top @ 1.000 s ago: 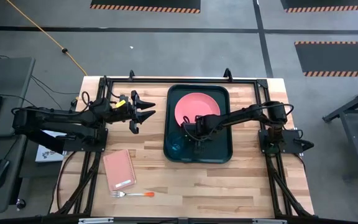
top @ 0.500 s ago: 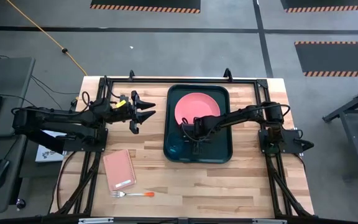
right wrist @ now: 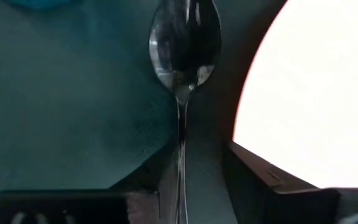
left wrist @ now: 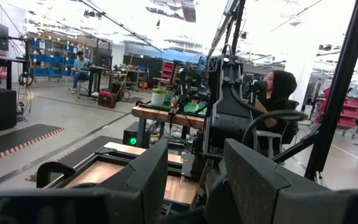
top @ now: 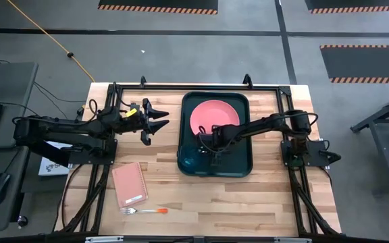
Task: Pick and place plate/cup/fork/spoon on tray
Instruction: Put the orange fork on the black table tray to the bottom of the black spoon
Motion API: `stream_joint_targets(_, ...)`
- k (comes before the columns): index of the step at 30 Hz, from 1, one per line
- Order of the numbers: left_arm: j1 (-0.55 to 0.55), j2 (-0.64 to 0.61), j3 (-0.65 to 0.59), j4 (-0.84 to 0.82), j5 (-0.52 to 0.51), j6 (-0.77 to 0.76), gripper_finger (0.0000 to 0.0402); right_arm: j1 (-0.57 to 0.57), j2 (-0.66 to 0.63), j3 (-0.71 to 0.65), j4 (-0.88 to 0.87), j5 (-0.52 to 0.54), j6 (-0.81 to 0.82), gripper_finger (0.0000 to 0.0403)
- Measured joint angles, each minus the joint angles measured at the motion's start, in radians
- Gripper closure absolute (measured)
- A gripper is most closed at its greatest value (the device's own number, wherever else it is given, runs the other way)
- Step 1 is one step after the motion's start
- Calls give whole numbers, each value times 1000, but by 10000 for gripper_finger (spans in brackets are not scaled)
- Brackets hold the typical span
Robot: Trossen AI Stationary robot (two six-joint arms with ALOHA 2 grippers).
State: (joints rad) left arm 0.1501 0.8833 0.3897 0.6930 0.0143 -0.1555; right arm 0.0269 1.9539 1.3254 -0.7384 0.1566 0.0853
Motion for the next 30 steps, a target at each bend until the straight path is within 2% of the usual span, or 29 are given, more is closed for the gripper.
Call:
stream_joint_targets(8, 0, 0, 0, -1, 0, 0, 252, 0, -41, 0, -7, -3, -42, 284)
stream_joint_targets(16, 0, 0, 0, -22, 0, 0, 252, 10, -173, 0, -173, 7, 0, 284)
stream_joint_targets(21, 0, 0, 0, -57, 0, -25, 252, 74, -273, -6, -282, 134, 101, 284)
stream_joint_targets(25, 0, 0, 0, -68, 1, -35, 252, 163, -409, -141, -172, 223, 179, 284)
stream_joint_targets(30, 0, 0, 2, -60, 0, -35, 252, 263, -614, -426, 99, 279, 288, 284)
